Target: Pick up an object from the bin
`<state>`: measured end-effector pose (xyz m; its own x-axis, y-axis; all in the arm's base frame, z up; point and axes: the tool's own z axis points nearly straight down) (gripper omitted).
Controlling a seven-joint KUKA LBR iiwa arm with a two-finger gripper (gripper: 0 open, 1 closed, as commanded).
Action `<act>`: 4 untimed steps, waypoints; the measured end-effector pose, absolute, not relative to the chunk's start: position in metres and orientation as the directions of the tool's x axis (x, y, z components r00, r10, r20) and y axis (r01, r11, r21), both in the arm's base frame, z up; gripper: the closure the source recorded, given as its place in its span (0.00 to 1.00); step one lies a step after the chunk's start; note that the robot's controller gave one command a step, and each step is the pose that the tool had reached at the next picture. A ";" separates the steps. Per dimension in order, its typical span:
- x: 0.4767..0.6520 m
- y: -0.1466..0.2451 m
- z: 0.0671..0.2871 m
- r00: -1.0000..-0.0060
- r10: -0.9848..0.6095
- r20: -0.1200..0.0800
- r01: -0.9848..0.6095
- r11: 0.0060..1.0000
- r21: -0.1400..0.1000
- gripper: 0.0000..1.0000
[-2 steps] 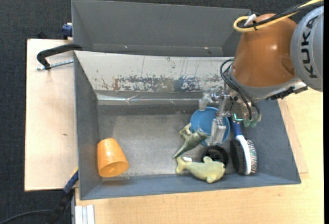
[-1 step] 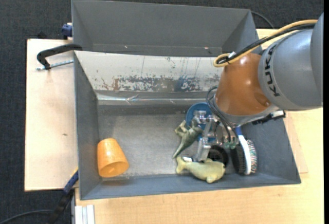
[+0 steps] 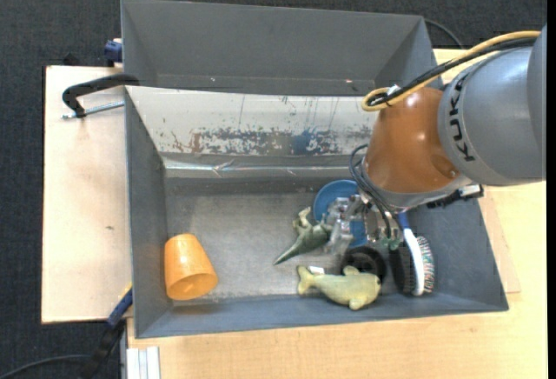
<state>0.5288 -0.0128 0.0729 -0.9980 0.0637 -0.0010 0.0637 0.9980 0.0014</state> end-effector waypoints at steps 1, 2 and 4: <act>0.569 0.016 0.071 -0.971 -0.237 -0.008 -0.237 0.971 0.000 1.00; 0.578 0.015 0.071 -0.972 -0.235 -0.007 -0.235 0.972 0.000 1.00; 0.593 0.017 0.167 -0.969 -0.248 -0.006 -0.248 0.969 0.000 0.00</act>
Offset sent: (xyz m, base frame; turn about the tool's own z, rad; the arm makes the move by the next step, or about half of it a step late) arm 0.0385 0.0271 -0.0029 -0.3033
